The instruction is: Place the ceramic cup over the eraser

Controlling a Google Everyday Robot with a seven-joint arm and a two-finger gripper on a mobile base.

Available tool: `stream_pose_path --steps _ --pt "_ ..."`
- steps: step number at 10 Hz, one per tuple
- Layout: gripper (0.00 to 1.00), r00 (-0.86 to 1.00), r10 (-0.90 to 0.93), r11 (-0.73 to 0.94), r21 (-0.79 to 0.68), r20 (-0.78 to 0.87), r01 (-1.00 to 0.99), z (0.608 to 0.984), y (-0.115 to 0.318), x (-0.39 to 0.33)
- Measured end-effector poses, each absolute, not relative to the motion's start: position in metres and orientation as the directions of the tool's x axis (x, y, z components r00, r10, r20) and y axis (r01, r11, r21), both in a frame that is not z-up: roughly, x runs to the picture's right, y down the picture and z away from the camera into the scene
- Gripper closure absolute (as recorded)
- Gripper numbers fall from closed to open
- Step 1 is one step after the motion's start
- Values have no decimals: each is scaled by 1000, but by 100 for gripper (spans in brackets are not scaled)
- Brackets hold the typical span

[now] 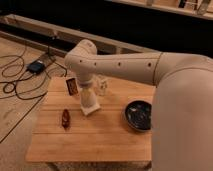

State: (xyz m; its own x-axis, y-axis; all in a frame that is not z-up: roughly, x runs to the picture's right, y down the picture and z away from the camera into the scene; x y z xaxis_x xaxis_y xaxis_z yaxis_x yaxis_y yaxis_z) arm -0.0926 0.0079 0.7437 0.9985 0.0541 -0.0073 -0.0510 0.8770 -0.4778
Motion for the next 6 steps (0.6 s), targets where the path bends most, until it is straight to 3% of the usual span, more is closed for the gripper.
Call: stream_pose_path --steps 6 --pt "100 998 33 913 -408 46 -12 756 -39 -138"
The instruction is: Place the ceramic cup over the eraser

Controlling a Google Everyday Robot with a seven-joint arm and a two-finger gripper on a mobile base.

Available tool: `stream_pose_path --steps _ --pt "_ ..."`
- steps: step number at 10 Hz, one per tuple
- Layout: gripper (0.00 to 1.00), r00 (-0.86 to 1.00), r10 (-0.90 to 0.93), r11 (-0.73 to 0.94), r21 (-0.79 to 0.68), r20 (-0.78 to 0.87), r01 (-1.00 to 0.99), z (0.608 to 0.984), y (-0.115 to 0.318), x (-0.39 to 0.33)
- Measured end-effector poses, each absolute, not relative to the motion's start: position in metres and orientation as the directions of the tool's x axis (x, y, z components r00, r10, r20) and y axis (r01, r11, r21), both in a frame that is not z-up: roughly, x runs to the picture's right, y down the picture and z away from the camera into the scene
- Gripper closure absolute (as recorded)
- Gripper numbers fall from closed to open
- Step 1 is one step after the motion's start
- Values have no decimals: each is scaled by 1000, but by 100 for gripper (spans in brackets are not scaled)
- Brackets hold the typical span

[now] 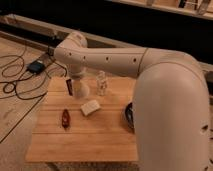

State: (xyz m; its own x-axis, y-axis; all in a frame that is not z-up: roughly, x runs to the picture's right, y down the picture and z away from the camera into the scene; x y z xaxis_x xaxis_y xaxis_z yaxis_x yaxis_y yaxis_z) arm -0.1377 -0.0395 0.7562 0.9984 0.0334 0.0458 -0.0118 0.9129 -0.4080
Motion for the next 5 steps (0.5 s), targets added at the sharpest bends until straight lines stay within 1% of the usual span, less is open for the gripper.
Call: stream_pose_path --steps 5 --pt "100 996 11 934 -357 87 20 761 -70 -171"
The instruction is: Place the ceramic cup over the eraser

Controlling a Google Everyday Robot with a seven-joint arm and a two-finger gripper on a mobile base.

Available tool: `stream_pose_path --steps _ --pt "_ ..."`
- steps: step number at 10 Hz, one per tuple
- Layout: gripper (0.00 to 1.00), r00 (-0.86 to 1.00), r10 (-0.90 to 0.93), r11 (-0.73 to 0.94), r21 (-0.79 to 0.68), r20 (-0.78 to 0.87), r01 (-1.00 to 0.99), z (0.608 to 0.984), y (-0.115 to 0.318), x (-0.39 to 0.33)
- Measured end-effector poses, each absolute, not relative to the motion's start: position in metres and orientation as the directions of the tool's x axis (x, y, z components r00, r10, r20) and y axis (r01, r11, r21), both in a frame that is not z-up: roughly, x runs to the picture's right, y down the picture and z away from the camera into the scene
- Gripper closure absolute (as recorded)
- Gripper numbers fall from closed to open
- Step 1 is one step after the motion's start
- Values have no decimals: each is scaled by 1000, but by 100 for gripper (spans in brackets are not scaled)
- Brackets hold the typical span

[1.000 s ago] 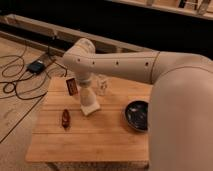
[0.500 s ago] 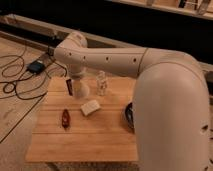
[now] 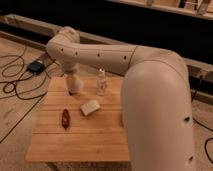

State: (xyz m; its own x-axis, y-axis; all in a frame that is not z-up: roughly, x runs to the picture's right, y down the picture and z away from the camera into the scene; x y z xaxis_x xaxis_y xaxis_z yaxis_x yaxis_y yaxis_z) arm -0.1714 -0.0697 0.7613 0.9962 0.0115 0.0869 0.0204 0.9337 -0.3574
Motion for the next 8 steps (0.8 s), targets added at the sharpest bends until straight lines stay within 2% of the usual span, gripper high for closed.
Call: stream_pose_path --steps 4,8 --pt "100 995 11 946 -322 103 23 769 -92 -190" --pt "100 994 5 948 -317 109 30 788 -97 -207"
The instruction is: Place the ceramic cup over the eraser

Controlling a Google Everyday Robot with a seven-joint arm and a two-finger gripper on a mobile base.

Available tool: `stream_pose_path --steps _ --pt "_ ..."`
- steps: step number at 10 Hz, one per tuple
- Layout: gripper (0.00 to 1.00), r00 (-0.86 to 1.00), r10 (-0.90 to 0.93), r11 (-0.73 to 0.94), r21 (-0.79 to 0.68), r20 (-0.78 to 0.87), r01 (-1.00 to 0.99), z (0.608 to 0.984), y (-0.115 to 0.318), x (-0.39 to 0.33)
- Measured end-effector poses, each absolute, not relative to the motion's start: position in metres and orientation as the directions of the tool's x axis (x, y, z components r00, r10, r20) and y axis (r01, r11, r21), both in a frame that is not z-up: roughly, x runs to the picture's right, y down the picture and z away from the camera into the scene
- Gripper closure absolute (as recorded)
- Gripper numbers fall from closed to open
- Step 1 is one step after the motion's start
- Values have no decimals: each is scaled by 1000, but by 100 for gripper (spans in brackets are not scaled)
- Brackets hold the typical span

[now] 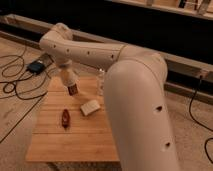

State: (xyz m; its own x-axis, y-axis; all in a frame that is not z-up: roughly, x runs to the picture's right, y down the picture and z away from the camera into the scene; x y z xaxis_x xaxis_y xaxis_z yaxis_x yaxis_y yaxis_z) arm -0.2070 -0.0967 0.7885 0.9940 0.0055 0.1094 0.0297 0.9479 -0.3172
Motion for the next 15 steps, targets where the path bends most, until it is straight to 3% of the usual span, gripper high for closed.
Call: stream_pose_path --steps 6,15 --pt "100 998 7 941 -337 67 16 839 -97 -212" --pt "100 1000 -14 909 -417 5 15 874 -87 -220"
